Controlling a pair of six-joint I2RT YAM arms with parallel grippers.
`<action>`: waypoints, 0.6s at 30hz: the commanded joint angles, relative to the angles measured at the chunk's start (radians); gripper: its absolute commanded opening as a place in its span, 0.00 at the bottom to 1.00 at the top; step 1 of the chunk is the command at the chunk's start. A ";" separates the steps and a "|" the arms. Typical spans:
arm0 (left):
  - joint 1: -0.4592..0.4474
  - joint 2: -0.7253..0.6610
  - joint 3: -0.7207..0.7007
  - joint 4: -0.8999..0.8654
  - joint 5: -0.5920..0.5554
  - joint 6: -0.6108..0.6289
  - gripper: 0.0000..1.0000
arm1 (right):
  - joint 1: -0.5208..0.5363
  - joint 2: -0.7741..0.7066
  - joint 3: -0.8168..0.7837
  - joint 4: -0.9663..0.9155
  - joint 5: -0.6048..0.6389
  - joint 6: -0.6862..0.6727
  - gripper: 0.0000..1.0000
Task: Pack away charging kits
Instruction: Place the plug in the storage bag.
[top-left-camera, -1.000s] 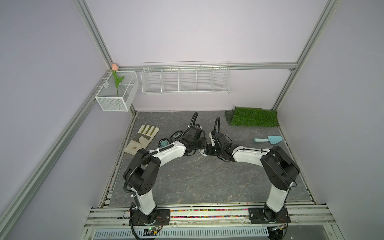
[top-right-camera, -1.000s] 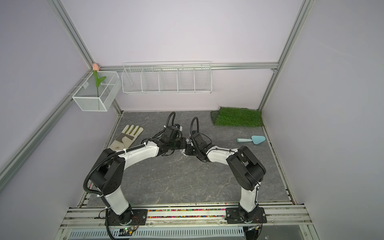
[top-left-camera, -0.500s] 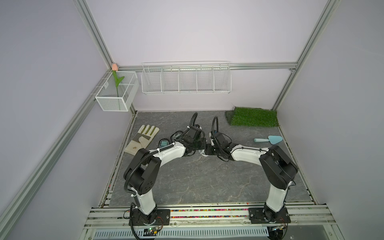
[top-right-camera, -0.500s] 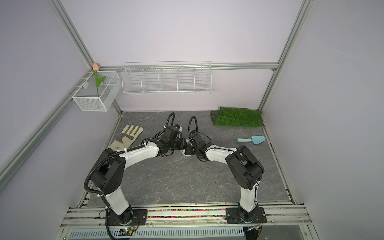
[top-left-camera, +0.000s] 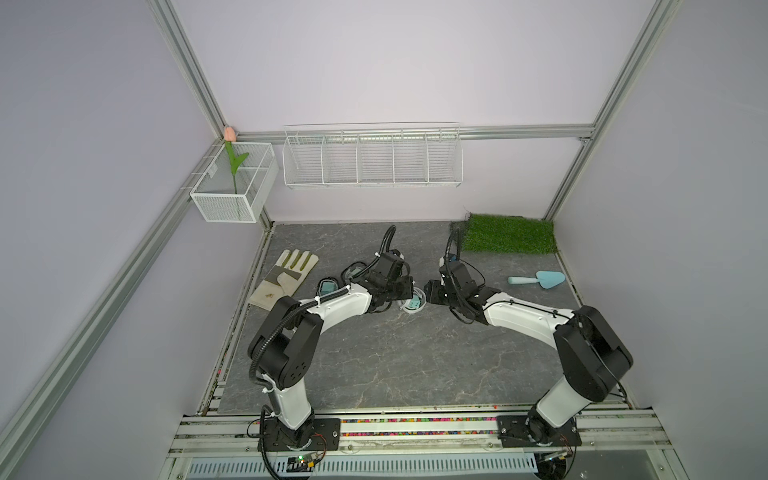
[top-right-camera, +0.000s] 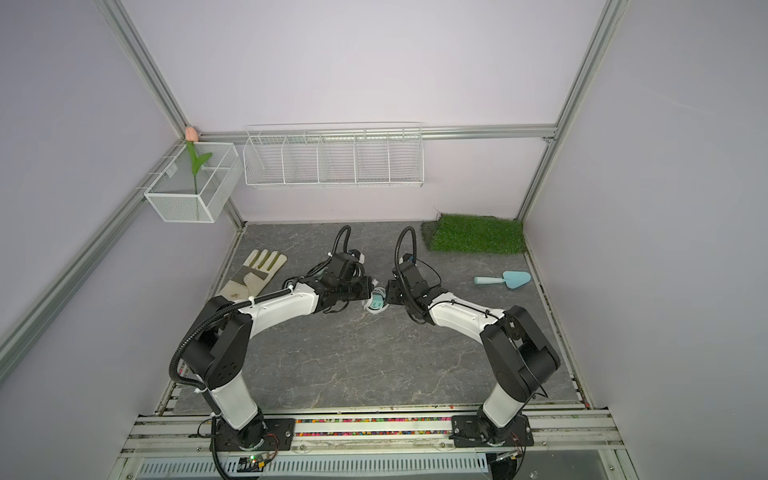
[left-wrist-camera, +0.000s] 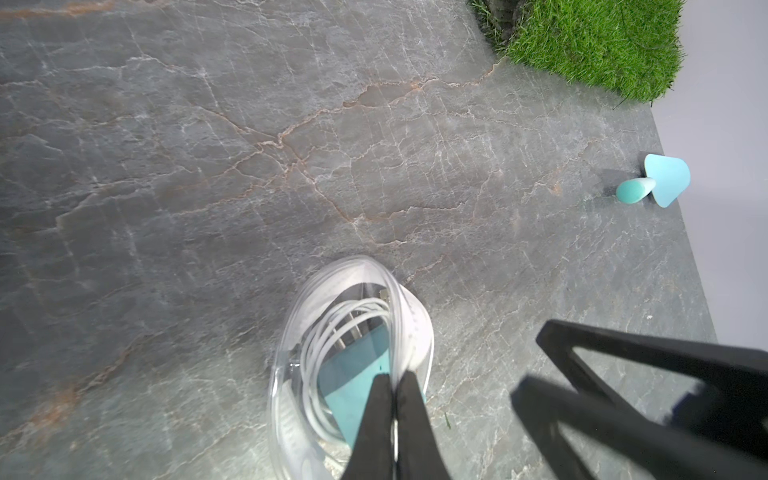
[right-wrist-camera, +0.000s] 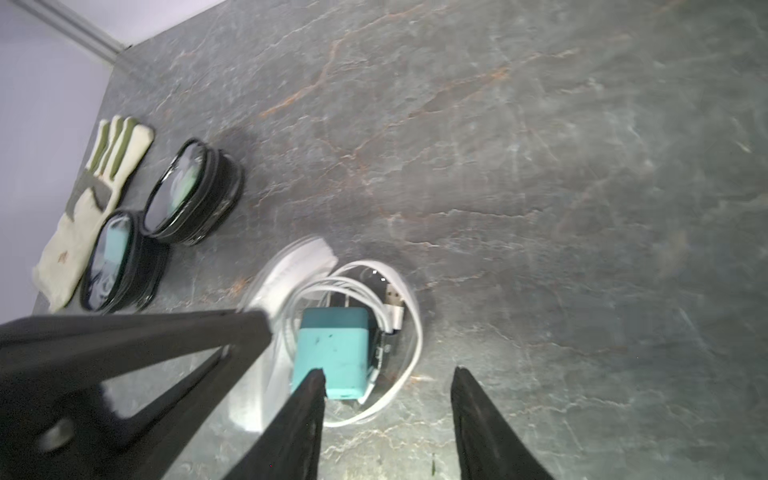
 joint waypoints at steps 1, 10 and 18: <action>-0.001 0.015 -0.013 0.005 0.010 -0.008 0.00 | -0.003 0.047 -0.021 0.021 0.017 0.080 0.49; -0.003 0.011 -0.023 0.015 0.020 -0.008 0.00 | -0.006 0.195 0.042 0.101 -0.076 0.135 0.46; -0.007 0.013 -0.015 0.013 0.041 -0.010 0.00 | -0.006 0.219 0.059 0.116 -0.059 0.142 0.13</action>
